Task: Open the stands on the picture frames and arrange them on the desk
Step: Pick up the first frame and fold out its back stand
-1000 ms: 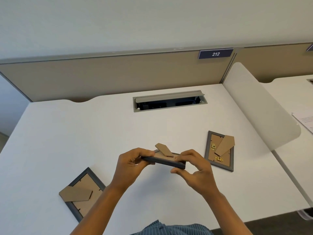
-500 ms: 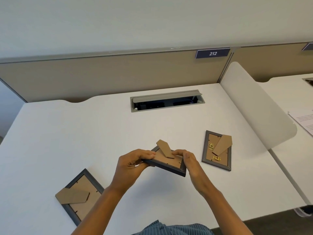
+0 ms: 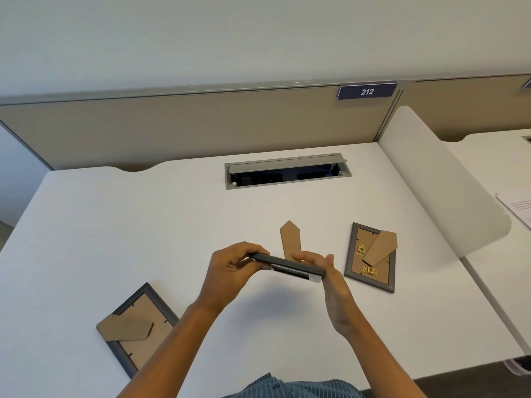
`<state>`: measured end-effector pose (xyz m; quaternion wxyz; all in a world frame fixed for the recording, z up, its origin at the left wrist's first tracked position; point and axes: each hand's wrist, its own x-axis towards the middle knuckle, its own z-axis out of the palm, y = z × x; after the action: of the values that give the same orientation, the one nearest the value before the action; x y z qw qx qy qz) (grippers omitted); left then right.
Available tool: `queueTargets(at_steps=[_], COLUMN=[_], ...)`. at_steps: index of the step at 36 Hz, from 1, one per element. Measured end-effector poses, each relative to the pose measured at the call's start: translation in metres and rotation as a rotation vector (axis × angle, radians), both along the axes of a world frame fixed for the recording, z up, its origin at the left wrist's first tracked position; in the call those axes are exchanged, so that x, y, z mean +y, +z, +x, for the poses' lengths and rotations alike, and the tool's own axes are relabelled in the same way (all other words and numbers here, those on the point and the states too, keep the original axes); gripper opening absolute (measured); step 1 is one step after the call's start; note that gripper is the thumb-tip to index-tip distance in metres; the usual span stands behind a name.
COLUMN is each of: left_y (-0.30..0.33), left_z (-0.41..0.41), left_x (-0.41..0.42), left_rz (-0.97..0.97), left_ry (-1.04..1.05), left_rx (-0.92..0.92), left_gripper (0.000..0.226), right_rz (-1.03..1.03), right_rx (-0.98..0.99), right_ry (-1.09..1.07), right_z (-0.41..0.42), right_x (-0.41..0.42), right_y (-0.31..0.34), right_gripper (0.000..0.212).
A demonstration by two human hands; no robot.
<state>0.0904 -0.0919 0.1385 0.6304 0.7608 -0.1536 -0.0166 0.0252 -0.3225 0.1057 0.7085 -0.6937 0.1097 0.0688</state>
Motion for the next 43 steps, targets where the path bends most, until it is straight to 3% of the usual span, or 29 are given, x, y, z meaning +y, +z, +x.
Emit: queueTargets(at_steps=[5,9,14,23,43], left_y=[-0.003,-0.010,-0.018,-0.028,-0.052], left_z=[0.013,0.025,0.046,0.077,0.095], left_x=[-0.008,-0.018,-0.029,-0.049,-0.051], left_rz=[-0.011,0.032,0.113,0.206,0.257], left_ry=[-0.006,-0.019,-0.044,-0.049,-0.058], left_rx=[0.011,0.029,0.093,0.125,0.165], left_gripper=[0.025,0.025,0.023,0.026,0.028], right_rz=[0.146,0.170,0.229,0.287,0.358], right_rx=[0.101,0.134,0.168,0.274,0.400], right_ry=[-0.031,-0.011,-0.066,-0.212,-0.266], right_z=[-0.003,0.005,0.017,0.039,0.051], right_x=[-0.007,-0.010,-0.015,-0.017,-0.013], right_y=[-0.009,-0.004,-0.007,-0.020,-0.044], right_gripper=[0.099,0.084,0.093,0.075,0.082])
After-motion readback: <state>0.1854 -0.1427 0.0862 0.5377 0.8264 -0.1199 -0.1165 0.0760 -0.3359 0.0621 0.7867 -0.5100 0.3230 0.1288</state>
